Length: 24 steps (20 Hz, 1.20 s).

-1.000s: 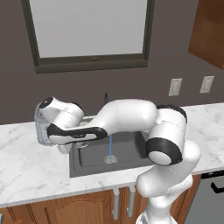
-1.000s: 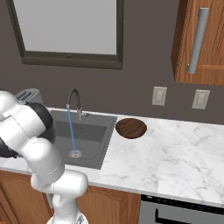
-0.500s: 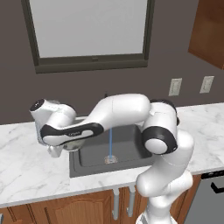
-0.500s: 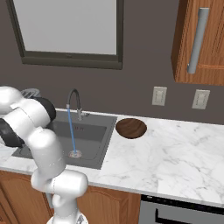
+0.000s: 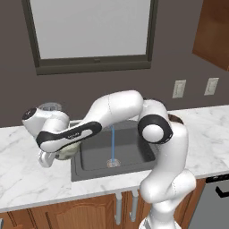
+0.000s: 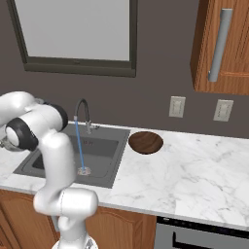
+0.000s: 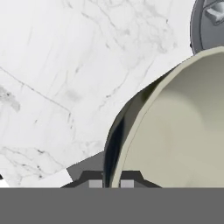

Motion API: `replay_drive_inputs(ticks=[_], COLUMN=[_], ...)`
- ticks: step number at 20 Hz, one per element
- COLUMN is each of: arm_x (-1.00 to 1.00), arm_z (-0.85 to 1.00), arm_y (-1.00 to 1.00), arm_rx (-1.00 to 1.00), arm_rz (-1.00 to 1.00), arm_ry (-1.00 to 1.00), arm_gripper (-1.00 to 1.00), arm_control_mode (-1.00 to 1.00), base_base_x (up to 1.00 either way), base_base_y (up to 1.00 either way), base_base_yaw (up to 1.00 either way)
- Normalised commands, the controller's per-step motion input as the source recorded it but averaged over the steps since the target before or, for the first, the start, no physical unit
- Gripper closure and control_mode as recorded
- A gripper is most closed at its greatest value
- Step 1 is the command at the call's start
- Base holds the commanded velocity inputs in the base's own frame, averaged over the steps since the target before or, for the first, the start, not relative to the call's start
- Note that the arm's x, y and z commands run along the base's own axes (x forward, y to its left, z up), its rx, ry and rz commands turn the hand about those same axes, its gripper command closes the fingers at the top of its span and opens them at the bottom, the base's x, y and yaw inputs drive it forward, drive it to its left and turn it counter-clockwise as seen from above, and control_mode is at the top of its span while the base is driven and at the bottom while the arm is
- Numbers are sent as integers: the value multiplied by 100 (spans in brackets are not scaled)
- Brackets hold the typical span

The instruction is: Rinse each bowl for a few seconds and place them down in the sink or on the counter.

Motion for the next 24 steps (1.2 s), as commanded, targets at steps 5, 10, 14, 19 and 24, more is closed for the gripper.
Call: replay_drive_inputs(ticks=[5,10,14,19,24], arm_x=[-11,-1,0,0,0], arm_z=[-17,-20,-22,-32,-33], arm_y=[47,35,22,19,14], arm_rx=[-2,-3,-1,0,0], arm_rz=[0,0,0,0,0], arm_ry=[-4,-2,0,0,0], arm_gripper=[100,100,100,100,100], arm_control_mode=[-100,-100,-100,-100,-100], base_base_x=[0,0,0,0,0], base_base_y=[0,0,0,0,0], base_base_yaw=[0,0,0,0,0])
